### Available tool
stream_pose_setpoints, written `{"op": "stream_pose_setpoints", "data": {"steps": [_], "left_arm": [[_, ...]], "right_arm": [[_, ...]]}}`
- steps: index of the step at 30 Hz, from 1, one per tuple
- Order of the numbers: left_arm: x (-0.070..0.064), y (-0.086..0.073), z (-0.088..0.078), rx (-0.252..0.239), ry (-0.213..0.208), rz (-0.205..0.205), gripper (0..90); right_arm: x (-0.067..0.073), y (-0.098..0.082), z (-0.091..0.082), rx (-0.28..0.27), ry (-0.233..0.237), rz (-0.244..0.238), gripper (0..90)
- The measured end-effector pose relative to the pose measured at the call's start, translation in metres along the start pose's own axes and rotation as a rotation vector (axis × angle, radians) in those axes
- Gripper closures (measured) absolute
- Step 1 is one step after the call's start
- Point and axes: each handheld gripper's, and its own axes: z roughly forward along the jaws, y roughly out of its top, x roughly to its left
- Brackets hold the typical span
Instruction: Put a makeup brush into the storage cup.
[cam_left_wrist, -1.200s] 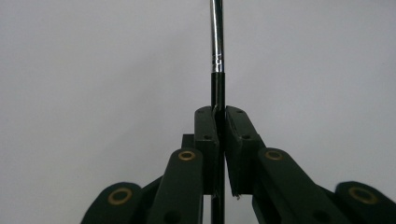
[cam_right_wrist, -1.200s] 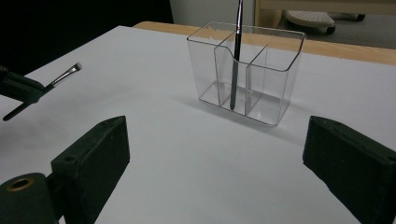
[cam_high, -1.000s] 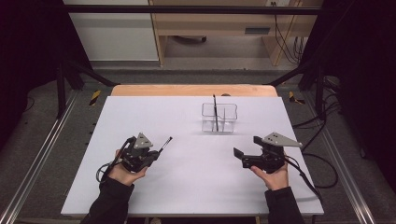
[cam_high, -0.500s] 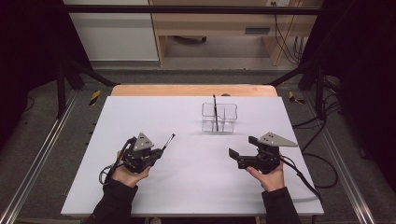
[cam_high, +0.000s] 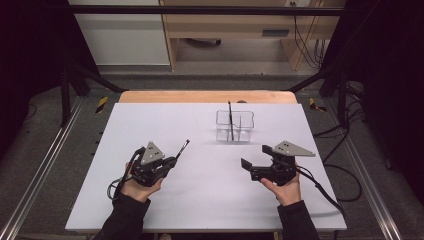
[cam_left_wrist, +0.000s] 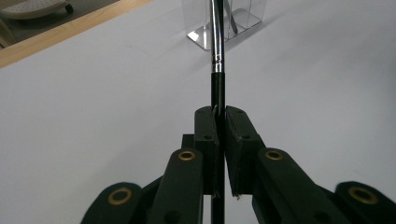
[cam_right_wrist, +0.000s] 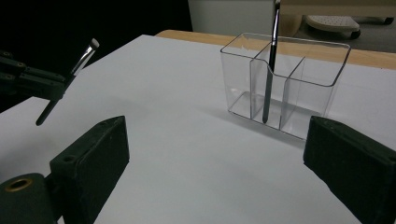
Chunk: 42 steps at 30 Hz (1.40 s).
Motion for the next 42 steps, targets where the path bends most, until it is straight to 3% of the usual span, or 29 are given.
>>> {"op": "stream_pose_setpoints", "data": {"steps": [12,42], "left_arm": [[-0.006,0.006,-0.004,-0.051,0.008,-0.006,83.6],[-0.02,0.022,-0.001,-0.133,-0.028,-0.042,83.6]], "right_arm": [[0.01,0.007,0.004,-0.015,0.021,-0.007,7.7],[0.033,0.026,0.024,-0.062,0.096,0.02,10.4]]}}
